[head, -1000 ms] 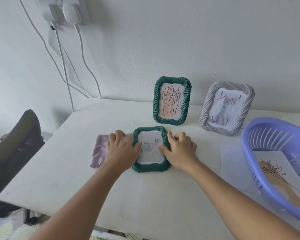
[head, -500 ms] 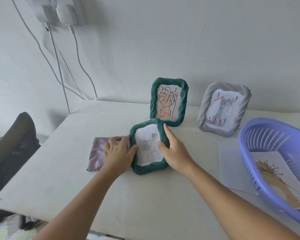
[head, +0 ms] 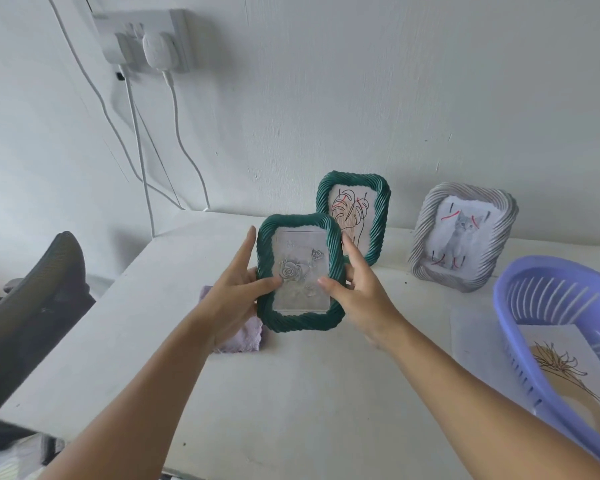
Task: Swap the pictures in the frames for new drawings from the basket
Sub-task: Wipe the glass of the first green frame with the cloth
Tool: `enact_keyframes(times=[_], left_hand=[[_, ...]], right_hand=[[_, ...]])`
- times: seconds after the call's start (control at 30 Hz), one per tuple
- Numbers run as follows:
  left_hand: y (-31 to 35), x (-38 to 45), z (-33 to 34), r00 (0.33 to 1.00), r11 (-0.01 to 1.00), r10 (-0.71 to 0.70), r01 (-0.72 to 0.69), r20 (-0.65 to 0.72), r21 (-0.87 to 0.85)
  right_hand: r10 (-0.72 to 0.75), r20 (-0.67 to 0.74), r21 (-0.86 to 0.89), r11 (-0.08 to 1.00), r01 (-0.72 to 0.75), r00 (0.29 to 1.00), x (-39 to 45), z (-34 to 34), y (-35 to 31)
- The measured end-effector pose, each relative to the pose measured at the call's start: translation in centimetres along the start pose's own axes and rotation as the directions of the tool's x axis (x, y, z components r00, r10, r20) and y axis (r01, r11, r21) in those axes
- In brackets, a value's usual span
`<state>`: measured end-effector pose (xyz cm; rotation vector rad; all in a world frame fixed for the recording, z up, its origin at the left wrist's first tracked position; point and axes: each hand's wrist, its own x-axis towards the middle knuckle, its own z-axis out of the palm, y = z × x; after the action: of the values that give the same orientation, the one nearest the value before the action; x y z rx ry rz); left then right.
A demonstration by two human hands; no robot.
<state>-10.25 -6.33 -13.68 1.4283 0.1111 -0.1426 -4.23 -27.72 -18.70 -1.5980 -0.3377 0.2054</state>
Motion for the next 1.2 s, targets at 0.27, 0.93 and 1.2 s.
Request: enact_keyframes(times=[0.27, 0.93, 1.2], left_hand=[[0.5, 0.7, -1.8, 0.997, 0.997, 0.069, -0.070, 0.032, 0.027], [2.1, 9.2, -10.1, 0.965, 0.974, 0.191, -0.163, -0.179, 0.159], [0.7, 12.0, -11.5, 0.952, 0.964, 0.204, -0.155, -0.230, 0.215]], right_hand=[[-0.071, 0.134, -0.014, 0.997, 0.074, 0.988, 2.1, 0.5, -0.7], [-0.091, 0.161, -0.180, 0.976, 0.120, 0.983, 14.4, 6.7, -1.1], [-0.100, 0.144, -0.258, 0.957, 0.134, 0.985, 16.8, 7.8, 0.3]])
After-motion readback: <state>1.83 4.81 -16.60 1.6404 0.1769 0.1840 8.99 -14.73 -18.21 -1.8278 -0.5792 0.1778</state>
